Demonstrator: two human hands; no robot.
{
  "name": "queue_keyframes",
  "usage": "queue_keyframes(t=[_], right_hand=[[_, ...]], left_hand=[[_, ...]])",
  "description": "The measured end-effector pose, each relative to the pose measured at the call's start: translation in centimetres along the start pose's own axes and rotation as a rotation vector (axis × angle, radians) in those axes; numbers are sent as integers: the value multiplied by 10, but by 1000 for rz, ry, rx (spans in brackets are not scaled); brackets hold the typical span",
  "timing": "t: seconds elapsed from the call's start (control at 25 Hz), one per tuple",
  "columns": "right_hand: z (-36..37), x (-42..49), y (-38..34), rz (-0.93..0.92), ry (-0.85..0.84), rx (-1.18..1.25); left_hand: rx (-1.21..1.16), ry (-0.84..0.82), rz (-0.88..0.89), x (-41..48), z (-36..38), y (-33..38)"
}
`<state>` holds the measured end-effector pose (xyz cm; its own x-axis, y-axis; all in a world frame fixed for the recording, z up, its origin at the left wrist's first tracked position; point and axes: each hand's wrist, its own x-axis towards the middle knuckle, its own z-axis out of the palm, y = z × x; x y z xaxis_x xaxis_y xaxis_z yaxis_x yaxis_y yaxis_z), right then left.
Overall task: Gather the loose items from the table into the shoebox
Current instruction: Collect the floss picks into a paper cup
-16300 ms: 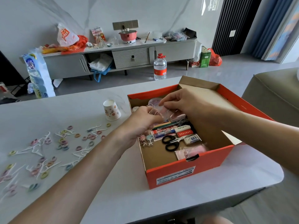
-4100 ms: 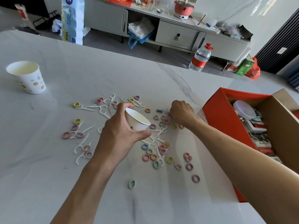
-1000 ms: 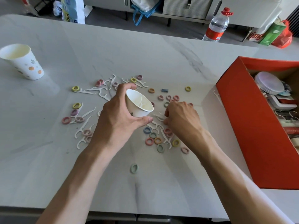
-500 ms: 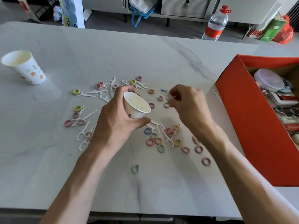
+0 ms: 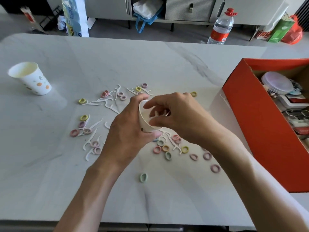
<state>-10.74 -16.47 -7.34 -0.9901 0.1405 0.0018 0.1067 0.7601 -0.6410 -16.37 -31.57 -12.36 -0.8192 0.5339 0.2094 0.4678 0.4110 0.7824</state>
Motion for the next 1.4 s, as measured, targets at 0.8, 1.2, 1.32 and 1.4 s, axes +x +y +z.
queue_keyframes(t=[0.8,1.2,1.32,1.4], right_hand=[[25,-27,83,291,83,-59],[9,-32,90,289,6,-417],[16,-31,82,218,1,-468],[22,-31,80,250,-46,-557]], left_hand=[[9,55,-6,5,-2,3],[14,49,-15,6,-3,5],[14,50,-13,6,-3,7],[11,50,-11,6,-3,8]])
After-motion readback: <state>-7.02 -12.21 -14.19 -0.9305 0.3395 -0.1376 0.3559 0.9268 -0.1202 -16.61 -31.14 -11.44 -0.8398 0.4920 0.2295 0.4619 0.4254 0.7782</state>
